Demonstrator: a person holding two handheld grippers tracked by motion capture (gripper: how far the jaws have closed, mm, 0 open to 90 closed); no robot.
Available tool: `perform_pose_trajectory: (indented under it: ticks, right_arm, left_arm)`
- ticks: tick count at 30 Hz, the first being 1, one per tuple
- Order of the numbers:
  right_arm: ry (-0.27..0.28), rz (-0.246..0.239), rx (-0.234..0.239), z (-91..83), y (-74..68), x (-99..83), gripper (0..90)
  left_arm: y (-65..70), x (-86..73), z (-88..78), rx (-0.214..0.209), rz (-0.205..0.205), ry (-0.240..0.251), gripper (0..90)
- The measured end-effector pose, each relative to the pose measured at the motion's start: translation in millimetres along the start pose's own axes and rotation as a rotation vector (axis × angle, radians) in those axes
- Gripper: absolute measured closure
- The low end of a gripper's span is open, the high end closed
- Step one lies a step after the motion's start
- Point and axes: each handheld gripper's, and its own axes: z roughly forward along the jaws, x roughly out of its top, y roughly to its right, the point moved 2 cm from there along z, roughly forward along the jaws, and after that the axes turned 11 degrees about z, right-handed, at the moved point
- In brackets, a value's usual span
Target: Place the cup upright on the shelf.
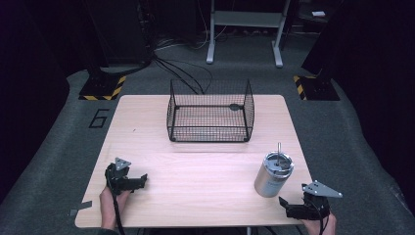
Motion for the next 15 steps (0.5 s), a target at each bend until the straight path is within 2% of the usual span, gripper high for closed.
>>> perform_pose_trajectory:
  ticks: [4, 8, 10, 15]
  right_arm:
    - [0.023, 0.01, 0.015, -1.7, -5.8, 4.0, 0.0]
    - [0.023, 0.007, 0.018, -3.6, -9.4, 8.0, 0.0]
    - [0.041, 0.023, 0.025, -4.9, -11.4, 10.2, 0.0]
    - [0.066, 0.023, 0.035, -10.4, -15.3, 18.1, 0.0]
  left_arm:
    - [-0.1, 0.0, 0.0, 0.002, 0.002, 0.001, 0.5]
    - [0.0, 0.0, 0.0, 0.002, 0.001, 0.001, 0.5]
    - [0.1, 0.0, -0.1, 0.001, 0.0, 0.0, 0.5]
    - [0.0, 0.0, -0.1, 0.002, 0.001, 0.0, 0.5]
